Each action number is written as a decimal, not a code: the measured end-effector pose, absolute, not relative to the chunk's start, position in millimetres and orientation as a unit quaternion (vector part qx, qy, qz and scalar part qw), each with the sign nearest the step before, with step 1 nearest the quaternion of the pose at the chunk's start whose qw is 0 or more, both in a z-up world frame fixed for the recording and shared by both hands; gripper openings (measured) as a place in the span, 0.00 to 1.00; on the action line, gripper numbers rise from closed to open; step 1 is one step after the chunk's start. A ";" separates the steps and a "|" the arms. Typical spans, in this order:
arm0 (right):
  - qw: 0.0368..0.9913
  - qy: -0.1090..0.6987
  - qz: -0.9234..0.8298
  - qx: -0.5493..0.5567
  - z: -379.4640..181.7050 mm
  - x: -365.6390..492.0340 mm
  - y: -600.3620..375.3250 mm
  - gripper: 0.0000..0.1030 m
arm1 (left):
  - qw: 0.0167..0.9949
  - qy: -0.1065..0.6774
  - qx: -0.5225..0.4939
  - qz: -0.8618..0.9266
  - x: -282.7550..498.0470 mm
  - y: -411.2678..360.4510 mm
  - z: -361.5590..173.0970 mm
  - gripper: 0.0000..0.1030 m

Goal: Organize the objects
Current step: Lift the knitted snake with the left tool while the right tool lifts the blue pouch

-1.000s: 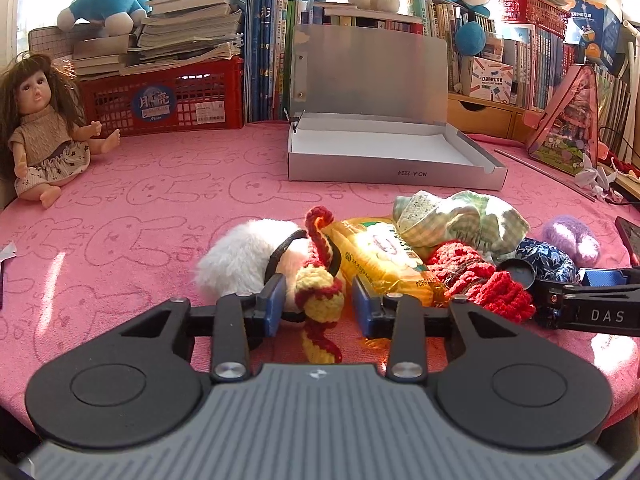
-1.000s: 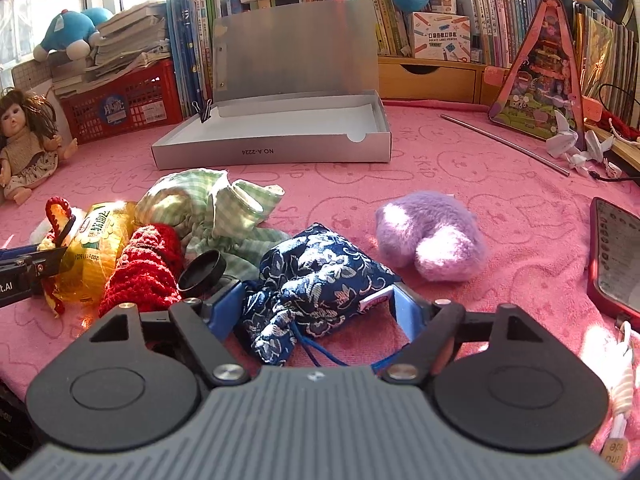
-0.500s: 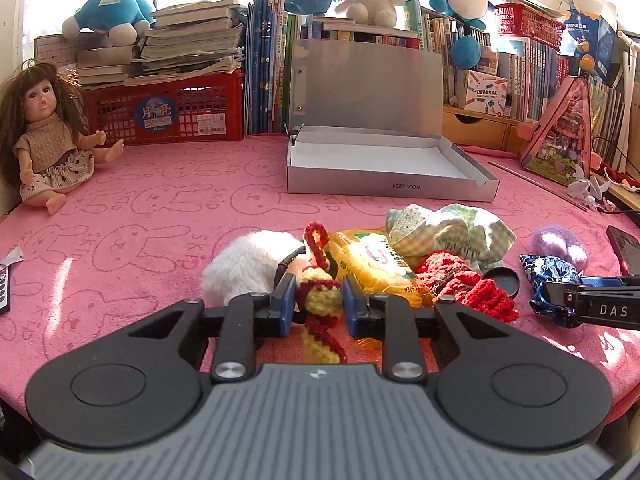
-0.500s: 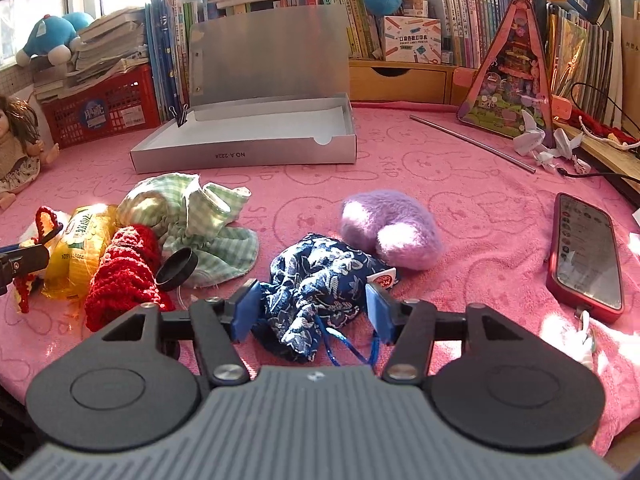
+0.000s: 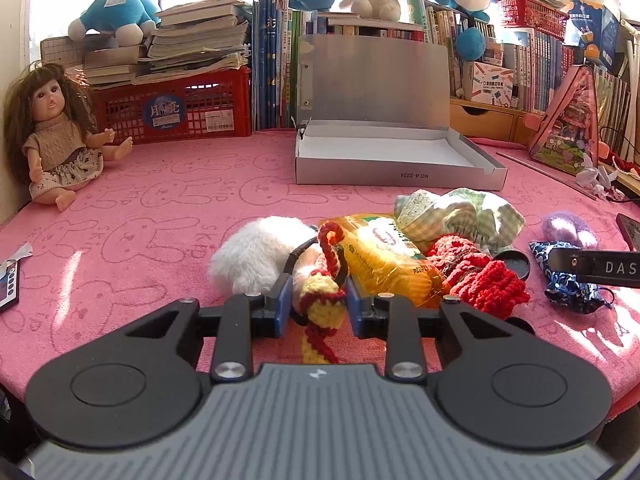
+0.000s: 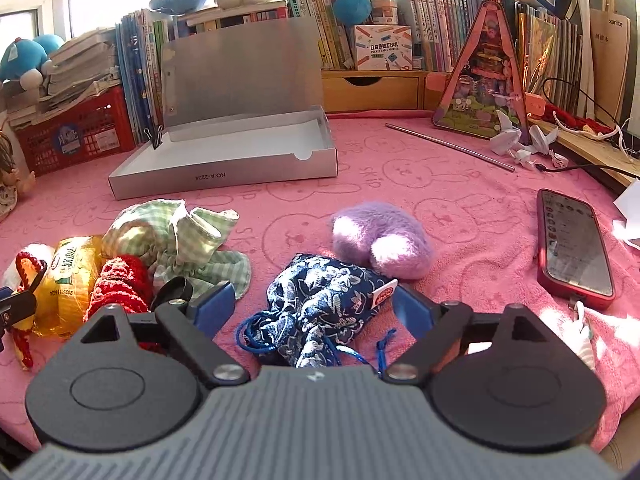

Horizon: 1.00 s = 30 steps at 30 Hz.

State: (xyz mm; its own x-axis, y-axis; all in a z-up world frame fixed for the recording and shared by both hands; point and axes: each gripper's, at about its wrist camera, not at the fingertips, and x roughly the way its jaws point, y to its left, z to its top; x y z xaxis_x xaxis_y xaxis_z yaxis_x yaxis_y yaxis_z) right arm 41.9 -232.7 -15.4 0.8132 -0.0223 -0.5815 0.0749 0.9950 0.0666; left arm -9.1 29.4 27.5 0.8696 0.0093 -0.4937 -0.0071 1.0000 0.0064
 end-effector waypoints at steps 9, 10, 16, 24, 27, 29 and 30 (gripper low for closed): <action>0.948 0.313 -0.027 0.046 -23.8 38.5 -230.7 0.75 | 0.965 0.260 0.005 -0.009 -7.3 26.2 22.8 0.33; 0.948 0.314 -0.024 0.049 -24.1 38.5 -230.3 0.69 | 0.964 0.264 0.005 -0.010 -6.4 26.2 21.9 0.33; 0.951 0.307 -0.017 0.039 -21.4 34.8 -225.1 0.53 | 0.962 0.272 -0.008 -0.002 -4.8 29.9 19.9 0.27; 0.954 0.296 0.007 0.040 -7.2 29.0 -228.0 0.45 | 0.964 0.264 -0.017 -0.019 -8.0 29.3 34.3 0.26; 0.959 0.281 0.016 0.039 2.0 26.2 -228.8 0.44 | 0.965 0.258 -0.028 -0.022 -8.9 31.2 40.6 0.26; 0.961 0.273 0.020 0.037 7.1 25.8 -229.2 0.44 | 0.966 0.255 -0.028 -0.023 -7.6 32.0 45.3 0.26; 0.962 0.269 0.021 0.037 9.5 26.1 -229.7 0.44 | 0.967 0.253 -0.028 -0.024 -6.8 32.3 47.4 0.26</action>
